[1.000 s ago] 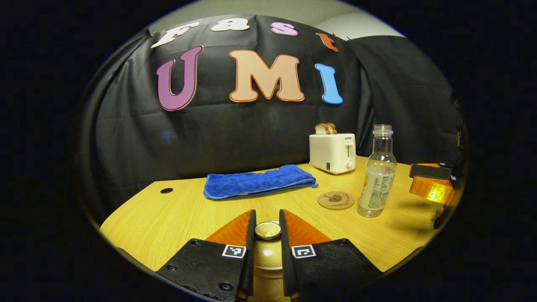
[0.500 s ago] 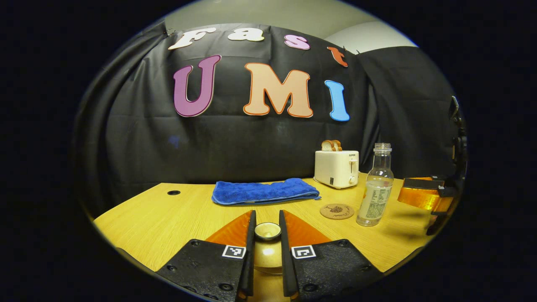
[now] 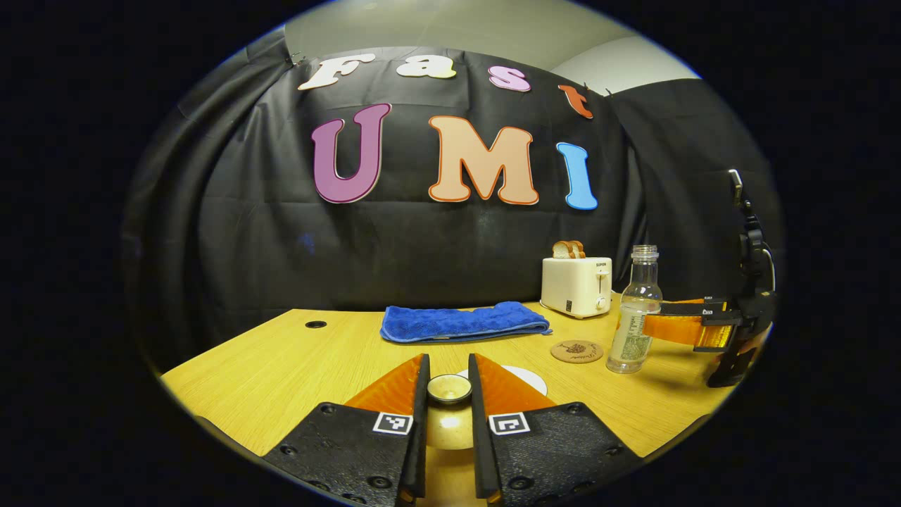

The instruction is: Open the teacup lid with one hand, grasp the water bottle and pour water into the teacup with the other hand; after pouring, place the water bottle on the coaster and then close the teacup lid.

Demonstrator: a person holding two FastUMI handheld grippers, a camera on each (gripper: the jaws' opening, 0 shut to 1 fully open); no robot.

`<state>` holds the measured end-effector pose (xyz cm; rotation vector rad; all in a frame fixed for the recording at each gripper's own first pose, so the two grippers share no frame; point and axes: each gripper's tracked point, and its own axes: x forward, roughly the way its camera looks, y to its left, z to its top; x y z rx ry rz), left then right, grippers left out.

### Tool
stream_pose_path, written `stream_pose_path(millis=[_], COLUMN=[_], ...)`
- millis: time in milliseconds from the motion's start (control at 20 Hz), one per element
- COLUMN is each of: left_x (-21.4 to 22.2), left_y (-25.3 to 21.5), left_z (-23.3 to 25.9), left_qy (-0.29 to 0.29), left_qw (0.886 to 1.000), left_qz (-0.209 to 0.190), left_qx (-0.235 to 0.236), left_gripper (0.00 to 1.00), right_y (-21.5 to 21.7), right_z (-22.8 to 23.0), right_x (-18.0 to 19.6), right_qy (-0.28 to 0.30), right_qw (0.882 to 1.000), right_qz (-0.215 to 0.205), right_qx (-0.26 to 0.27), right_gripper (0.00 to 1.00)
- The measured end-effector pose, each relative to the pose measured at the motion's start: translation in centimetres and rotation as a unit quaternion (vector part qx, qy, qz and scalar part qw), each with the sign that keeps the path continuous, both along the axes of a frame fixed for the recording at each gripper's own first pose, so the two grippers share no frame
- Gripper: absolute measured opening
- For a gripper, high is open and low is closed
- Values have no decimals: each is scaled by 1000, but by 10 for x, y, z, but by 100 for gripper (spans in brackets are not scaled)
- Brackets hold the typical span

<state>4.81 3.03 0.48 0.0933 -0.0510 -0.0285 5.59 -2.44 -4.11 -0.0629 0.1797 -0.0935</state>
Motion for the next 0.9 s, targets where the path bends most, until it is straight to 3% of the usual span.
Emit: stream_pose_path(millis=[500,550,600,750,900], left_x=[-15,-17,-18,-18,-19], left_y=[63,69,75,86,86], left_z=[4,6,5,7,6], left_qy=[-5,-6,-7,-8,-8], left_qw=[998,997,997,996,996], left_qz=[69,74,79,92,93], left_qx=[-3,-3,-4,-3,-4], left_gripper=[24,24,24,25,25], right_y=[-6,-6,-5,-2,-1], right_z=[-23,-26,-32,-30,-29], right_x=[35,38,40,41,38], right_qy=[58,70,81,83,83], right_qw=[998,997,997,996,996], right_qz=[-13,-13,-10,-7,-9], right_qx=[-1,-2,-3,-12,-40], right_gripper=[90,84,95,80,80])
